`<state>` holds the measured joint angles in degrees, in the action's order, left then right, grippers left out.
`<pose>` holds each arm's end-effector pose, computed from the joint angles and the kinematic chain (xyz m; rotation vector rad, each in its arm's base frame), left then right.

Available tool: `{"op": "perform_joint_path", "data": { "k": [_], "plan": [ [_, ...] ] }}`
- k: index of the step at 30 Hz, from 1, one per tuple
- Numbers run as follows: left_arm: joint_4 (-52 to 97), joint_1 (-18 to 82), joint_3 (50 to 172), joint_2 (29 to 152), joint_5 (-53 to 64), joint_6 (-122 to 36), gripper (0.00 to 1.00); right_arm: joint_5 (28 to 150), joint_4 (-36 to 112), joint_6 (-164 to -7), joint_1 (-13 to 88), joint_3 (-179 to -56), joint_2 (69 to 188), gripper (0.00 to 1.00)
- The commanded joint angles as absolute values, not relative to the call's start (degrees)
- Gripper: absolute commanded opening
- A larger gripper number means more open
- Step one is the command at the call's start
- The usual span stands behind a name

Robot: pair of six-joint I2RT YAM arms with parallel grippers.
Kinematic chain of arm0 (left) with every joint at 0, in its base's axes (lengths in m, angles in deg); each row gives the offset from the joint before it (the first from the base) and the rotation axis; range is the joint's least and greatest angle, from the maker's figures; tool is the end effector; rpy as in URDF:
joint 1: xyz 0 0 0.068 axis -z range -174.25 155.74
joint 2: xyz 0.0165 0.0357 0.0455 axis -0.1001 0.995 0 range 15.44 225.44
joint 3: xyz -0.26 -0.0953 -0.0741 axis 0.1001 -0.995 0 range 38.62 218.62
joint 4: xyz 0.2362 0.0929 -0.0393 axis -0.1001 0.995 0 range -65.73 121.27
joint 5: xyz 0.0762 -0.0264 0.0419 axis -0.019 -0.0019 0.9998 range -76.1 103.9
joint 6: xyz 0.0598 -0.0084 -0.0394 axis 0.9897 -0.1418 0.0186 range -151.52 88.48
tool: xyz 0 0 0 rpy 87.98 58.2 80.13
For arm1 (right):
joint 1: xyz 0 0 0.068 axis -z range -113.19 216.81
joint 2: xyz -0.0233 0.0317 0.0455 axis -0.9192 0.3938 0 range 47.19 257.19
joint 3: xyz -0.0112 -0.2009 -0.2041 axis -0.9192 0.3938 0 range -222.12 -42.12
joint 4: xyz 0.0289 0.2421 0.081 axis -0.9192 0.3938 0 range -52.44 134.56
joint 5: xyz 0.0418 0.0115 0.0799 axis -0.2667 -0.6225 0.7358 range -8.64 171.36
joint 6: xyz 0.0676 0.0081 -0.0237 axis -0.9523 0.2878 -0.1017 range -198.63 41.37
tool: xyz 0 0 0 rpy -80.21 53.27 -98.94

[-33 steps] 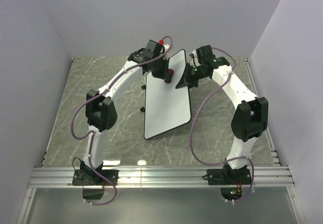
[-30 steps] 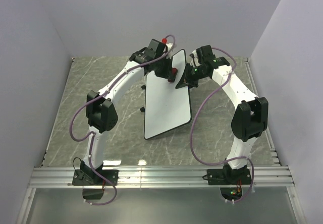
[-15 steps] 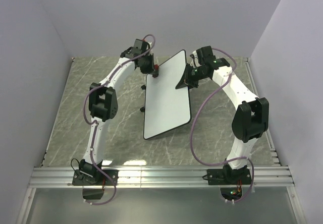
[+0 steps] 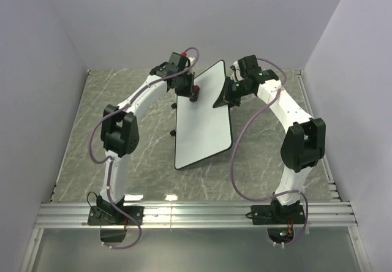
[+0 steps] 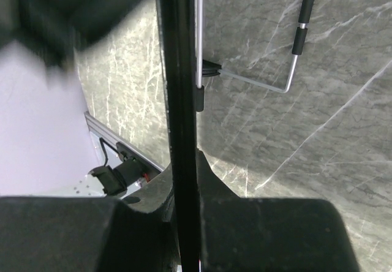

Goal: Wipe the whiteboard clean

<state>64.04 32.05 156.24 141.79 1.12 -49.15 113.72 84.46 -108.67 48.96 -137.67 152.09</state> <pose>0.4593 -0.2418 0.2616 0.2928 2.4670 -0.6096 0.3779 0.1552 0.2992 0.0495 2.6552 1.0271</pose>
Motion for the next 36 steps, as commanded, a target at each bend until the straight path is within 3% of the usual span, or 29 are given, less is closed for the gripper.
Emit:
{"op": "perform_joint_path", "data": {
  "k": [1, 8, 14, 26, 30, 36],
  "plan": [
    [66.1, 38.7, 147.9, 133.2, -2.2, -48.6, 0.00, 111.1, 87.4, -102.4, 44.7, -139.0, 156.0, 0.00],
    [66.2, 43.2, 124.7, 113.8, -4.6, -49.3, 0.00, 111.8, 86.1, -103.9, 44.7, -139.7, 157.7, 0.00],
    [61.9, 43.9, 114.8, 105.5, -6.1, -54.5, 0.00, 111.9, 86.0, -103.7, 44.7, -139.9, 158.2, 0.00],
    [52.2, 44.2, 116.3, 110.9, -7.1, -61.6, 0.00, 112.8, 83.4, -104.6, 44.7, -135.9, 155.5, 0.00],
    [56.3, 44.1, 118.1, 116.5, -1.8, -61.6, 0.00, 112.4, 83.3, -104.2, 44.7, -134.6, 153.9, 0.00],
    [55.7, 40.9, 110.3, 121.0, 4.9, -62.9, 0.00, 112.3, 82.7, -104.6, 44.8, -132.7, 151.7, 0.00]
  ]
}}
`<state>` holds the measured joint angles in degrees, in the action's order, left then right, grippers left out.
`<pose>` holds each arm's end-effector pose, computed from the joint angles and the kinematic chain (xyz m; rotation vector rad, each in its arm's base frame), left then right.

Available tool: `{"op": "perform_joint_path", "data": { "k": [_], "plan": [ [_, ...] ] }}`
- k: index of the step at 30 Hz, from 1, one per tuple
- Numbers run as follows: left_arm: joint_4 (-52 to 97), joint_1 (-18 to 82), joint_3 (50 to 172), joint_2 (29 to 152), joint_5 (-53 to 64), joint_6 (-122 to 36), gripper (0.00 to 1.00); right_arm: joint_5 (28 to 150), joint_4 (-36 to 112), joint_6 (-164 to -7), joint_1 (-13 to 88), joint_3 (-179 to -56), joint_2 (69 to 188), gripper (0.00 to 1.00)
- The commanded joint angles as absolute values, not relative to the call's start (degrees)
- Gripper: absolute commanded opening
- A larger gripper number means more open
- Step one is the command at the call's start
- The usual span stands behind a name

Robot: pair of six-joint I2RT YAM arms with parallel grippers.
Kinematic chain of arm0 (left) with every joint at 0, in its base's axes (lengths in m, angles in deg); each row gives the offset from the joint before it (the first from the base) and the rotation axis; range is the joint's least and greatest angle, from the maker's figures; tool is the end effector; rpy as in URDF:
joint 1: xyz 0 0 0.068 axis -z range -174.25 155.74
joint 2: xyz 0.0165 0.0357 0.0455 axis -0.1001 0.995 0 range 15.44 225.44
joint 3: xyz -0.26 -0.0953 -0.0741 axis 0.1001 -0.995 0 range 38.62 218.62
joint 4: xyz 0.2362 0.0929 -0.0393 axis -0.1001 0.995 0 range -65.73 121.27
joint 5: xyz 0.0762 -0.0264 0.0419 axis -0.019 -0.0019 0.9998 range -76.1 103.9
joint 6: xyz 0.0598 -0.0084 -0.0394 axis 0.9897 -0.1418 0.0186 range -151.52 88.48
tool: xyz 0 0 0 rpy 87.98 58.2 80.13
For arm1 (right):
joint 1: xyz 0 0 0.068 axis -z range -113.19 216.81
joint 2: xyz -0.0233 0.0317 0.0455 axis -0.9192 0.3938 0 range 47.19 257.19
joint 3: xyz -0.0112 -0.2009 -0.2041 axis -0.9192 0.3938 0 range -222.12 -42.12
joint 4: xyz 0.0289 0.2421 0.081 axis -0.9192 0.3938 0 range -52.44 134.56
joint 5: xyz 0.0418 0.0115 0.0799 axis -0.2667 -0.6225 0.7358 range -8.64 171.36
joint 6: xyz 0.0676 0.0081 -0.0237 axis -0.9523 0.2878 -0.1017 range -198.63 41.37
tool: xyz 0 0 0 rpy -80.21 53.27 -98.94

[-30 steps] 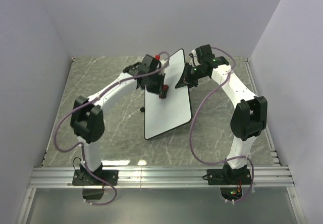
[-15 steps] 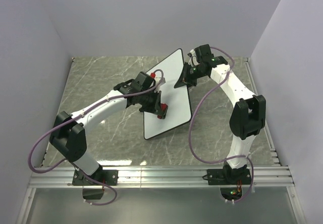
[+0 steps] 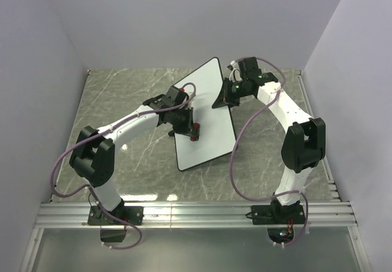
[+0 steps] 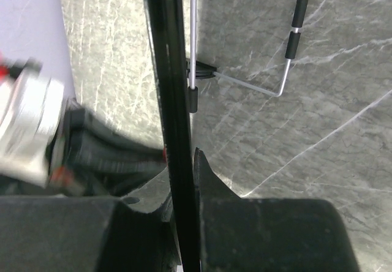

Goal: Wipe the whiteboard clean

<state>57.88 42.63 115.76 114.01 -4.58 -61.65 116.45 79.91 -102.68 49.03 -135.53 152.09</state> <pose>0.2939 -0.2442 0.2499 0.2956 2.6729 -0.8312 0.3811 0.1582 0.2942 -0.1242 2.5802 1.0583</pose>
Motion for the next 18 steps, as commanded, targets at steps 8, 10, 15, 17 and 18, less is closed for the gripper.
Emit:
{"op": "perform_joint_path", "data": {
  "k": [8, 10, 15, 17, 18],
  "plan": [
    [57.9, 31.9, 106.3, 113.8, 13.5, -65.1, 0.00, 111.4, 82.4, -104.6, 44.7, -131.1, 149.6, 0.00],
    [60.0, 29.7, 107.4, 110.0, 15.4, -64.4, 0.00, 111.3, 82.6, -104.5, 44.7, -131.2, 149.1, 0.00],
    [64.8, 23.4, 111.0, 103.8, 21.4, -63.0, 0.00, 111.6, 82.4, -105.5, 44.7, -133.0, 148.3, 0.00],
    [66.4, 21.5, 111.0, 101.7, 22.4, -62.3, 0.00, 111.8, 82.7, -106.0, 44.7, -135.3, 148.3, 0.00],
    [66.8, 19.7, 110.3, 101.1, 23.6, -61.6, 0.00, 111.8, 83.1, -106.0, 44.7, -136.2, 148.3, 0.00]
  ]
}}
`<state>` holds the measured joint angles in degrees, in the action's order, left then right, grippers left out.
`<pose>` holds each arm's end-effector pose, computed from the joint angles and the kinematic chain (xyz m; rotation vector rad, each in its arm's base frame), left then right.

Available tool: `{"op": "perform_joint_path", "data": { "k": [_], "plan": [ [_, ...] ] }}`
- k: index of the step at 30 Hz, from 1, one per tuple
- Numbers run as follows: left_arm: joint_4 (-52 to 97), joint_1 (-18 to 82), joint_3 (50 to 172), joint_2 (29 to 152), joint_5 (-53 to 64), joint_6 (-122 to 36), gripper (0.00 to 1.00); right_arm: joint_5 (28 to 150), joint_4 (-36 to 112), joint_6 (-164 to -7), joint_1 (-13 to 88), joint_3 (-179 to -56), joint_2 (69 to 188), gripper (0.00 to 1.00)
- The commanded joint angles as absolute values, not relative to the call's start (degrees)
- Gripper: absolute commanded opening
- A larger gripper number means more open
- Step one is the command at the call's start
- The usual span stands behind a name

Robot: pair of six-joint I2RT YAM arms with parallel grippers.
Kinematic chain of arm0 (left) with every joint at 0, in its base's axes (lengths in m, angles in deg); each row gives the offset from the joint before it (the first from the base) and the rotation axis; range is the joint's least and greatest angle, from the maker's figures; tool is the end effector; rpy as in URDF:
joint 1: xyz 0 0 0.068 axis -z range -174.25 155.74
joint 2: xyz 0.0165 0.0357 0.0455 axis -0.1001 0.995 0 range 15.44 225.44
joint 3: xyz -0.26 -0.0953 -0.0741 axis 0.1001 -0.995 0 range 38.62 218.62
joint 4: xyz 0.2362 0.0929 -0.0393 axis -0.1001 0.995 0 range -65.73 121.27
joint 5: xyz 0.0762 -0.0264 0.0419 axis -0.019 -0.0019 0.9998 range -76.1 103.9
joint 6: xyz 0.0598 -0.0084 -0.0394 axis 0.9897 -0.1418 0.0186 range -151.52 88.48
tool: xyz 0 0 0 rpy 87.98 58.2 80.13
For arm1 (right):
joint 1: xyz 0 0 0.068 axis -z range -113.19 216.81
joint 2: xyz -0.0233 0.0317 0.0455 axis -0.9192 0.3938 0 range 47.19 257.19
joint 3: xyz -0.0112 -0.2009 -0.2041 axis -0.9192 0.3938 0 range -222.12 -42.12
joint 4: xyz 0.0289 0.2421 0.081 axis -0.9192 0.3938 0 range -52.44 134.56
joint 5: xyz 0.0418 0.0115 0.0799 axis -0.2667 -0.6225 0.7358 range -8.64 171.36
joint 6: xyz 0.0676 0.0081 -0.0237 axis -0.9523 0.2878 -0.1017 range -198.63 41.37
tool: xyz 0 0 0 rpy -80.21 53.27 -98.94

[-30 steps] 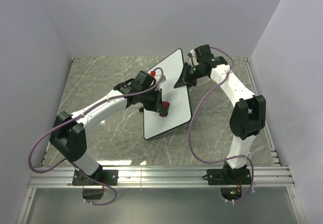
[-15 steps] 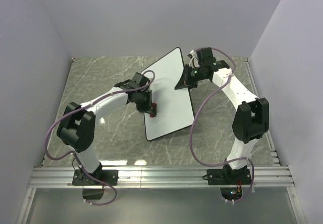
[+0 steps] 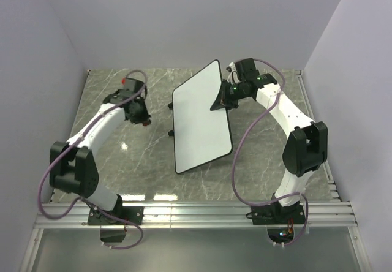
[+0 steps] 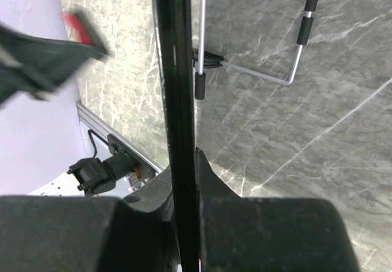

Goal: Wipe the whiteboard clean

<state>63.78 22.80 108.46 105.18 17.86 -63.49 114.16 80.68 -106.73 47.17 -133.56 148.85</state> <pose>0.3193 -0.0937 0.2516 -0.3645 2.5942 -0.2148 0.3633 0.1640 0.3029 -0.0607 2.6027 1.0447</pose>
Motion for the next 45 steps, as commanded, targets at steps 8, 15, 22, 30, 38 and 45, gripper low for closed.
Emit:
{"op": "perform_joint_path", "data": {
  "k": [8, 15, 22, 30, 38, 45],
  "plan": [
    [64.5, 15.6, 98.5, 100.3, 27.3, -60.7, 0.00, 111.9, 84.7, -107.8, 44.7, -143.7, 146.3, 0.00],
    [59.5, 15.0, 91.9, 98.2, 26.3, -66.9, 0.51, 111.5, 83.0, -108.1, 44.7, -138.6, 140.4, 0.00],
    [61.9, 15.0, 92.1, 94.0, 30.2, -68.2, 0.96, 111.2, 81.7, -107.5, 44.9, -131.7, 134.4, 0.00],
    [62.8, 15.0, 98.2, 83.1, 29.6, -65.5, 0.98, 113.0, 80.6, -107.4, 45.0, -127.1, 128.4, 0.00],
    [61.0, 15.1, 107.6, 70.9, 32.4, -64.5, 0.99, 113.6, 82.7, -105.8, 45.2, -126.5, 122.7, 0.00],
    [71.4, 15.8, 124.5, 77.0, 29.5, -64.2, 0.99, 114.8, 81.2, -106.8, 45.4, -125.9, 121.8, 0.00]
  ]
}}
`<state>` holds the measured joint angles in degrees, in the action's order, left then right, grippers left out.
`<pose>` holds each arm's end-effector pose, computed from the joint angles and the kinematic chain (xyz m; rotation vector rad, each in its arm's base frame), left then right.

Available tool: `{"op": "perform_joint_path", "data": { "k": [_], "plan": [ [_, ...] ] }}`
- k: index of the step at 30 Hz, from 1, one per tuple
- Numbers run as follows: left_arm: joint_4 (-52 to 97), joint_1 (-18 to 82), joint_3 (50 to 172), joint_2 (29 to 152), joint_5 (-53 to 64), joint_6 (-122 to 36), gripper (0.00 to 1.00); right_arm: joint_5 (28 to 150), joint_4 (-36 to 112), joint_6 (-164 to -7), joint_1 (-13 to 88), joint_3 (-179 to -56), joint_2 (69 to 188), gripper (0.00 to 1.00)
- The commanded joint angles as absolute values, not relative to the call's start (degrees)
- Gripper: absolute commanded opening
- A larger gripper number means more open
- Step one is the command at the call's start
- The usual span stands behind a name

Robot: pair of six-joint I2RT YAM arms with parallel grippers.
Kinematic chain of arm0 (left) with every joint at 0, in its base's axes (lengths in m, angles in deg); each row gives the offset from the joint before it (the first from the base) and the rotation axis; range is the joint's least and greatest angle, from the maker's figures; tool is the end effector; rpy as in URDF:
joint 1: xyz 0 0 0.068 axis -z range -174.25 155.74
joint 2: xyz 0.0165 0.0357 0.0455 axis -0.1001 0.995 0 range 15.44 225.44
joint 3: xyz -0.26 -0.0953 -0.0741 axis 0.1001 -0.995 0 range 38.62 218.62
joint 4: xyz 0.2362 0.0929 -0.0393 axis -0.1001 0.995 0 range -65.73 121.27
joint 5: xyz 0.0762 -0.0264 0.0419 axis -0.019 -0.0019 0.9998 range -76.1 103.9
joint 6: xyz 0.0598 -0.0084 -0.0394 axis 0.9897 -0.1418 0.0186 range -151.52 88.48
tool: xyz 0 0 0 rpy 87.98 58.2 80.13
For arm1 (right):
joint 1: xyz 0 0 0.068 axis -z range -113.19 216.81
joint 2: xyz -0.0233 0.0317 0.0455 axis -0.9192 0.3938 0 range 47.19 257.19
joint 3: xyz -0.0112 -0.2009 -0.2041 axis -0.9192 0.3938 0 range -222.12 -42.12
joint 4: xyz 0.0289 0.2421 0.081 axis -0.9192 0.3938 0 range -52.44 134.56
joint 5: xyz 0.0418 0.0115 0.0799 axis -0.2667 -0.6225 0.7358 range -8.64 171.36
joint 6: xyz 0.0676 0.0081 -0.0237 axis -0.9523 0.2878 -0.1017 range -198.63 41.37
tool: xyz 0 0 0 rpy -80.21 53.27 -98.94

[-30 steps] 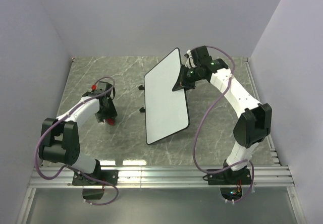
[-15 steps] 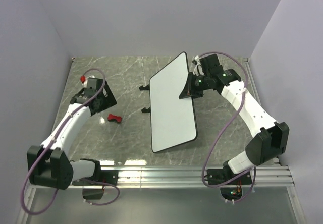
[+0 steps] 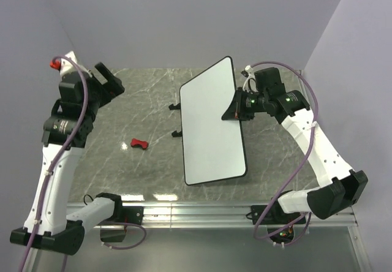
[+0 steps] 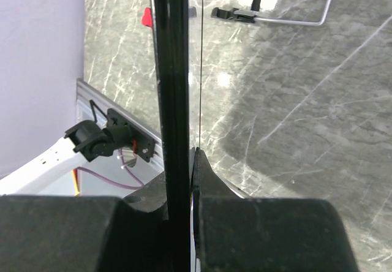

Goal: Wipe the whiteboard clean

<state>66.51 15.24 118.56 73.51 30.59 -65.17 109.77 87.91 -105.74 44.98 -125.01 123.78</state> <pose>0.1962 -0.0155 0.4492 -0.5893 1.8243 -0.2275 0.2479 0.1299 0.3822 -0.1484 2.4385 0.9861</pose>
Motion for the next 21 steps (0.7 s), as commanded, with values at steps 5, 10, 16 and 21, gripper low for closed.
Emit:
{"op": "perform_joint_path", "data": {
  "k": [5, 10, 16, 21],
  "plan": [
    [72.3, 15.9, 129.7, 75.9, 27.2, -64.7, 0.99, 115.4, 78.7, -109.3, 45.4, -126.8, 123.1, 0.00],
    [74.4, 15.9, 131.1, 75.6, 26.7, -65.7, 0.99, 114.5, 77.3, -111.1, 46.2, -131.1, 129.3, 0.00],
    [77.6, 15.9, 130.6, 75.2, 25.9, -66.5, 0.99, 111.7, 78.3, -111.7, 46.6, -135.1, 135.0, 0.00],
    [76.3, 15.9, 126.2, 71.6, 24.4, -67.6, 0.99, 112.3, 76.9, -112.1, 47.0, -136.7, 139.0, 0.00]
  ]
}}
